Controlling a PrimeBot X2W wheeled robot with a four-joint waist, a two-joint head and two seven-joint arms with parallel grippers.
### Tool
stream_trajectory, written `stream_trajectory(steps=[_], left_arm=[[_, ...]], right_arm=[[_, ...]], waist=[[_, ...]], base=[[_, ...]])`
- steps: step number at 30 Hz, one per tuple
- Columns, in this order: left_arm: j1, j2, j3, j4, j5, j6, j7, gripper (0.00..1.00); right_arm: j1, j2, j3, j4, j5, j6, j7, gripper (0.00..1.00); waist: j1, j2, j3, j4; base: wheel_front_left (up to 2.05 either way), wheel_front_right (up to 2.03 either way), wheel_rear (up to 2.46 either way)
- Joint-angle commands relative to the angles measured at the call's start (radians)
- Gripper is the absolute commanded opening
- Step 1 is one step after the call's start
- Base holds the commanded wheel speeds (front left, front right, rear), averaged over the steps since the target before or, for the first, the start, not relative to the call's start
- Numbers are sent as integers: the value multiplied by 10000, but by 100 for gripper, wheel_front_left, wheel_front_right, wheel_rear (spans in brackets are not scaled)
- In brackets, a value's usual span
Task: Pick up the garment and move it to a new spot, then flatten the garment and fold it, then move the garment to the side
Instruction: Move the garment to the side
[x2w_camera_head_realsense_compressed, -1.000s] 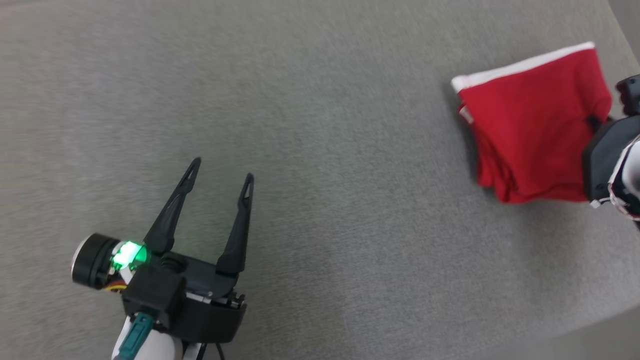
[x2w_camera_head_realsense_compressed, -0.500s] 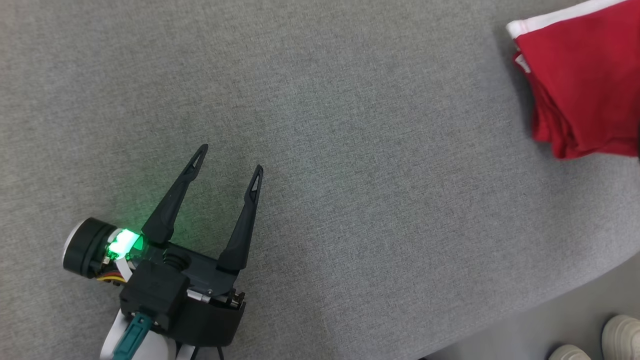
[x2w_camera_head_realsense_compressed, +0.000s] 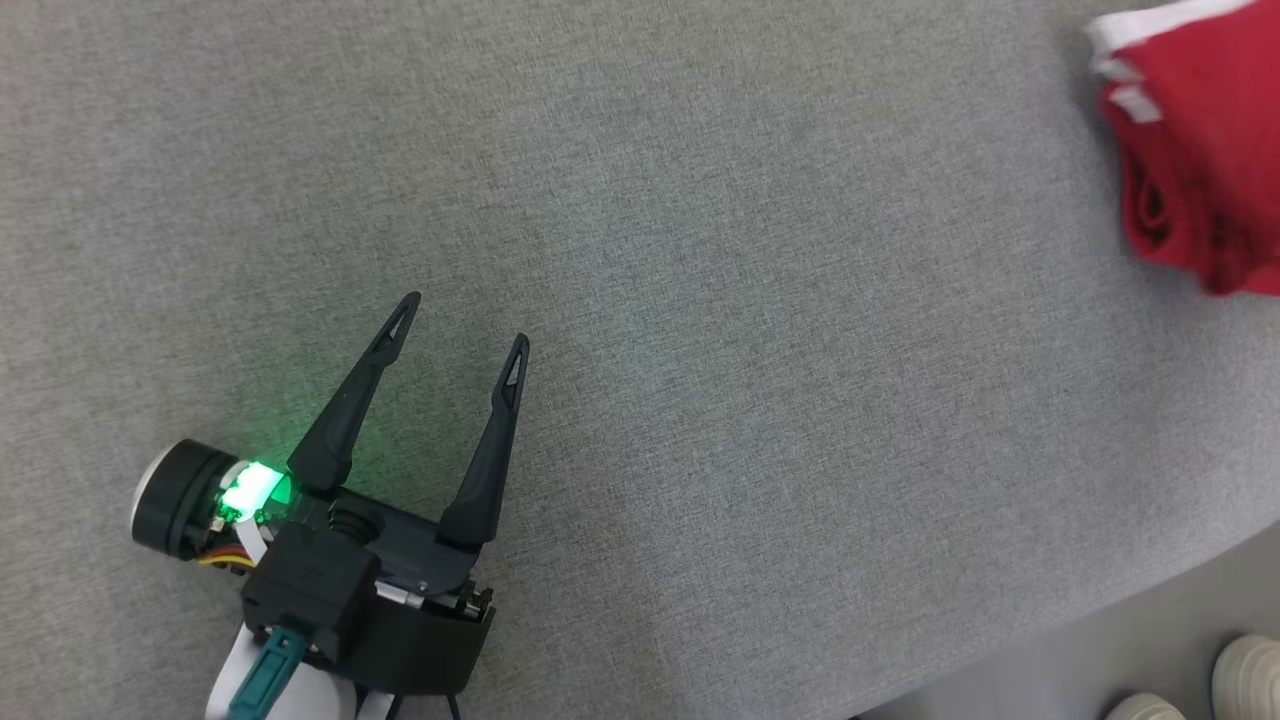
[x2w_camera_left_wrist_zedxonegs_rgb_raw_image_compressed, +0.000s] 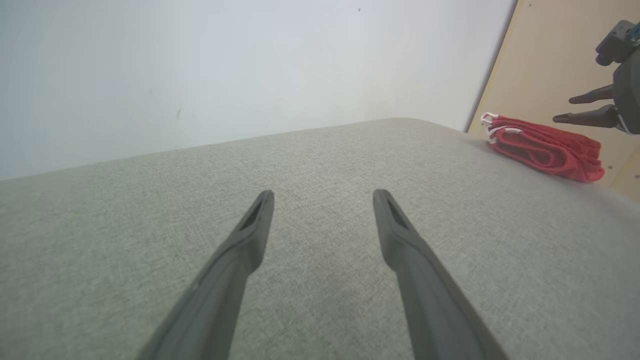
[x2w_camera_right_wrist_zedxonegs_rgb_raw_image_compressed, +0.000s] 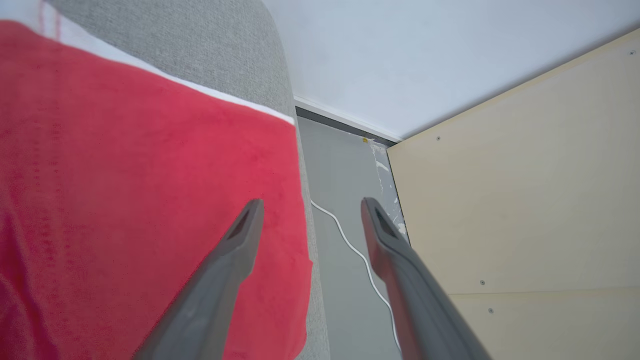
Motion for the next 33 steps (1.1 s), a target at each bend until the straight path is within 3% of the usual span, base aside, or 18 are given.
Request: stream_trajectory(steps=[1, 7, 14, 23, 33], left_arm=[[65, 0, 2, 77, -41, 41, -65, 100], [146, -251, -2, 551, -306, 183, -436, 100], [610, -595, 293, 1622, -697, 504, -813, 100], [1896, -884, 1315, 2482, -1144, 1080, -886, 100], [2953, -1205, 2503, 3271, -1377, 1248, -892, 100]], right_arm=[[37, 82, -92, 18, -101, -22, -43, 100], [504, 404, -659, -244, -158, -22, -613, 100], [1912, 1086, -1541, -1423, 1109, -22, -1407, 100], [4617, 1751, -1101, -3827, 2879, -22, -1616, 100], [7088, 2446, -529, -5220, 3449, -22, -2184, 100]], waist=[[-1, -1, -101, 60], [-1, -1, -813, 374], [-1, -1, -2285, 1112], [-1, -1, -4284, 1935], [-1, -1, -5949, 2744]], base=[[0, 0, 0], [0, 0, 0], [0, 0, 0], [0, 0, 0], [0, 0, 0]])
